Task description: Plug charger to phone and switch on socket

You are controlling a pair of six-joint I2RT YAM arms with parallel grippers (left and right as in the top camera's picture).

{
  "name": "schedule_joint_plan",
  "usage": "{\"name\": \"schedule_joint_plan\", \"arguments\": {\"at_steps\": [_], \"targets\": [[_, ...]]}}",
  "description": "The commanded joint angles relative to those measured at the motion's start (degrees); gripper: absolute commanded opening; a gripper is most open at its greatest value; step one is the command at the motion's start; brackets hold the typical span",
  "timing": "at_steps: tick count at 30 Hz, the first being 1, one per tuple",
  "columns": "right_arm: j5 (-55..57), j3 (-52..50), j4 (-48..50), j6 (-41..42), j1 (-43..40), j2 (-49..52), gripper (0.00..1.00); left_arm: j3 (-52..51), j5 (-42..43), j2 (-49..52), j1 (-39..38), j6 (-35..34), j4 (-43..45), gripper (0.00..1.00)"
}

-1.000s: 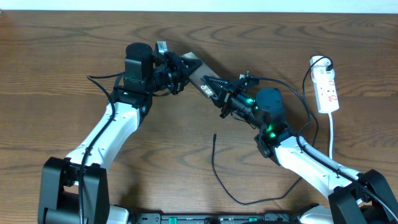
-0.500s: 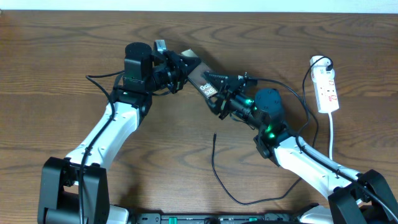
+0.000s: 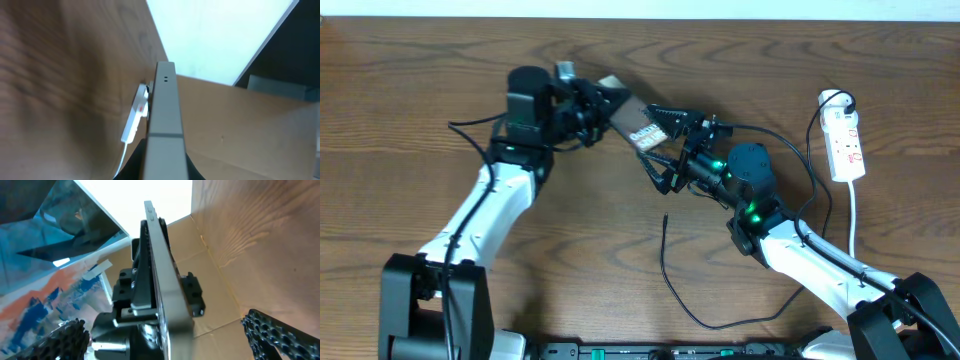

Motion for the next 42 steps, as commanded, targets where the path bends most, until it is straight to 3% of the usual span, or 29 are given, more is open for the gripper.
{"name": "schedule_joint_plan", "arguments": {"at_steps": [1, 6, 11, 16, 18, 25, 30, 35, 42], "targets": [[0.7, 0.7, 0.0, -7.0, -0.9, -0.3, 0.99, 0.7, 7.8, -1.2, 5.3, 4.8, 0.7, 0.08], [0.8, 0.7, 0.0, -18.0, -2.0, -0.3, 0.99, 0.7, 20.4, -1.2, 13.5, 11.1, 0.7, 0.08], [1.8, 0.8, 3.4, -35.0, -2.3, -0.3, 0.86, 0.7, 31.6, -1.2, 19.5, 19.5, 0.8, 0.07], [0.7, 2.1, 0.8, -46.4, -2.3, -0.3, 0.94, 0.7, 41.2, -1.2, 23.0, 27.0, 0.8, 0.07], [-1.0, 4.0, -4.0, -50.9, -2.3, -0.3, 0.96, 0.7, 44.2, -1.2, 23.8, 29.8, 0.8, 0.07], [-4.7, 15.3, -40.1, -67.4, -1.1, -0.3, 0.99, 0.6, 44.8, -1.2, 24.2, 31.1, 3.0, 0.08], [3.5, 16.9, -56.7, -69.5, 0.2, -0.3, 0.99, 0.6, 44.9, -1.2, 24.2, 32.2, 3.8, 0.07], [14.2, 16.8, -72.2, -63.4, 1.3, -0.3, 0.99, 0.6, 44.7, -1.2, 24.2, 32.8, 3.8, 0.08], [12.0, 16.7, -74.4, -63.3, 3.1, -0.3, 0.99, 0.6, 44.4, -1.2, 24.2, 34.0, 3.8, 0.08]]}}
